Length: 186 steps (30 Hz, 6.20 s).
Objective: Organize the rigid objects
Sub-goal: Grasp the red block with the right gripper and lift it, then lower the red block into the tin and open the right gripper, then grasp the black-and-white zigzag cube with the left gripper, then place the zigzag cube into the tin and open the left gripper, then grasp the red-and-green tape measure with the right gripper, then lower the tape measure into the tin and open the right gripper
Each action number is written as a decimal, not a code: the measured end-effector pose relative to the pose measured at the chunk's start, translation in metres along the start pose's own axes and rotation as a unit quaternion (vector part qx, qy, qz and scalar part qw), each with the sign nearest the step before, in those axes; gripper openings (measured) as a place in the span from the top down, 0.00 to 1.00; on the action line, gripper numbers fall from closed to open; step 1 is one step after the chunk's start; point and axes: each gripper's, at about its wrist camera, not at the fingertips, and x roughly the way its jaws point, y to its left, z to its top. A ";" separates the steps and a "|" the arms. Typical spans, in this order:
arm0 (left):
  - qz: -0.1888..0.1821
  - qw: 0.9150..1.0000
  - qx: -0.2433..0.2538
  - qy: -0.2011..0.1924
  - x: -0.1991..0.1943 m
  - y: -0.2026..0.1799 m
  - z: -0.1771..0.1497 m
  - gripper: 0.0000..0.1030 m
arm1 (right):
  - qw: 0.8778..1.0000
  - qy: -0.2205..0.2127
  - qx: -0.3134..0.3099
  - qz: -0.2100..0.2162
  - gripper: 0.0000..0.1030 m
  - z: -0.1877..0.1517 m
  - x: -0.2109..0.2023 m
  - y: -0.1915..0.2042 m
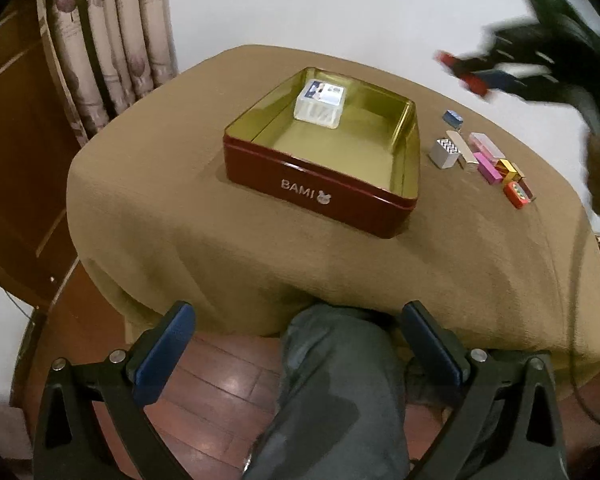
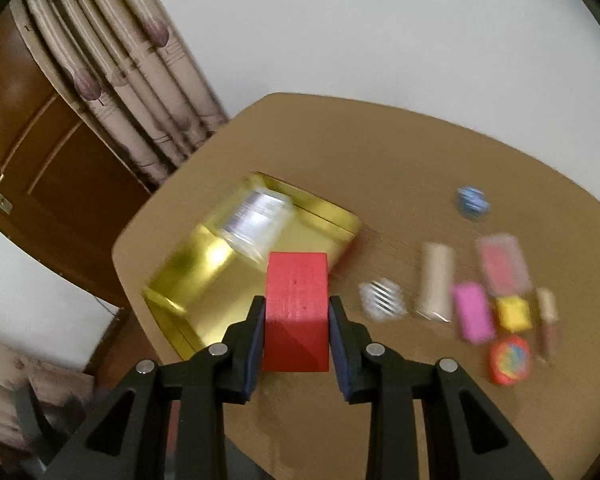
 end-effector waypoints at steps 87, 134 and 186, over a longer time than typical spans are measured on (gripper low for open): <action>-0.071 0.979 -0.101 0.162 0.203 -0.162 0.190 0.70 | 0.945 -0.197 0.112 -0.235 0.36 -0.192 -0.054 -0.235; 0.021 0.997 0.074 -0.027 0.058 -0.030 0.154 0.18 | 0.970 -0.155 0.071 -0.175 0.26 -0.185 -0.042 -0.220; -0.018 0.999 0.035 0.029 0.041 0.006 -0.013 0.18 | 0.999 0.010 -0.043 0.021 0.54 0.041 0.105 -0.005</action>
